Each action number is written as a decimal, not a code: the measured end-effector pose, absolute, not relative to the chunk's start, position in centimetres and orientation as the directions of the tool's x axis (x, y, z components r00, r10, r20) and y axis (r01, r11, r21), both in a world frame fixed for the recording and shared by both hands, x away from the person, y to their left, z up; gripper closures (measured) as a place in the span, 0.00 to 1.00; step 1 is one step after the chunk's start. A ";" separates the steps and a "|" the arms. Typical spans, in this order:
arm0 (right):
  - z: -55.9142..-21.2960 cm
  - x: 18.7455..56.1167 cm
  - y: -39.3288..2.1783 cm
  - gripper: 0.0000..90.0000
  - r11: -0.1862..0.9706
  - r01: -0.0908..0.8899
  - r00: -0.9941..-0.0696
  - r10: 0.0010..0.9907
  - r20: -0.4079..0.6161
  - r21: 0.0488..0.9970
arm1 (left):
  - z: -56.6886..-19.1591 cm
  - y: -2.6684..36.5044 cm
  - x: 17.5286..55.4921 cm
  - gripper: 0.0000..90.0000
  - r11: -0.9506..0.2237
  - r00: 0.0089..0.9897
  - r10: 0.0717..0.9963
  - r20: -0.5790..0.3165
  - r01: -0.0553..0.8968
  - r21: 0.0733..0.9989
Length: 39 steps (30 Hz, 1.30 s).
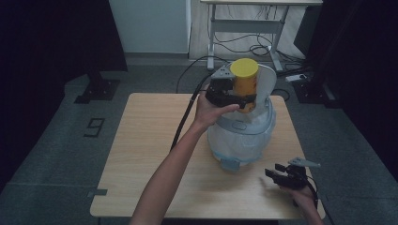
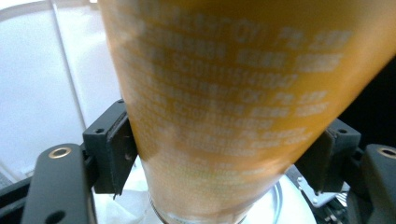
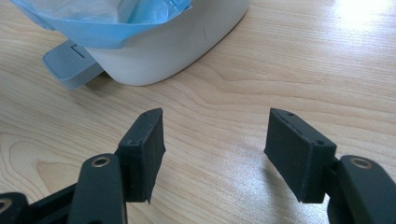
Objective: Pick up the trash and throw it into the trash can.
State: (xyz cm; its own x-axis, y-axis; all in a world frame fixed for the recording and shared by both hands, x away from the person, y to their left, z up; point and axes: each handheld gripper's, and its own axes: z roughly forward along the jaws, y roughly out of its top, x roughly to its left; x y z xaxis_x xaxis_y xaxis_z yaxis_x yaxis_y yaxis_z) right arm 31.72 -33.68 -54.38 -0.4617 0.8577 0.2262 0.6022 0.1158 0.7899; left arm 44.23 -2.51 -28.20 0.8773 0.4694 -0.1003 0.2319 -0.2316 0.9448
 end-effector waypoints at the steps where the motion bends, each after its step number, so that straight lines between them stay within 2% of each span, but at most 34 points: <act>1: -54.4 31.7 -33.7 0.41 0.115 0.602 -0.462 0.858 0.227 0.790 | -28.3 -2.6 44.4 0.25 -0.229 0.877 0.468 -0.109 0.240 0.943; 3: -54.4 31.7 -33.7 0.41 0.115 0.600 -0.462 0.858 0.226 0.792 | -28.4 -2.7 44.5 0.16 -0.226 0.876 0.464 -0.131 0.261 0.939; 6: -54.3 31.7 -33.7 0.41 0.116 0.599 -0.464 0.857 0.226 0.792 | -28.5 -2.8 44.4 0.11 -0.254 0.870 0.481 -0.106 0.254 0.933; 20: -54.4 31.7 -33.5 0.41 0.122 0.602 -0.466 0.856 0.223 0.789 | -29.0 0.0 42.6 0.16 -0.273 0.866 0.496 -0.071 0.232 0.934; 39: -54.3 31.6 -33.3 0.41 0.132 0.596 -0.475 0.853 0.215 0.792 | -32.1 7.6 38.3 0.19 -0.230 0.817 0.573 -0.064 0.235 0.944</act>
State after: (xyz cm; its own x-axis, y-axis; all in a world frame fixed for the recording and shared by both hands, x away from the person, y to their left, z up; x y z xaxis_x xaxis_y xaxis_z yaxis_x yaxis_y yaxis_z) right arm 31.64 -33.32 -54.30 -0.4753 0.8532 0.2147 0.5956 0.1324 0.7923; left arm 38.27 7.64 -32.05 0.8169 0.5732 -0.0636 0.2349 -0.2298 0.9445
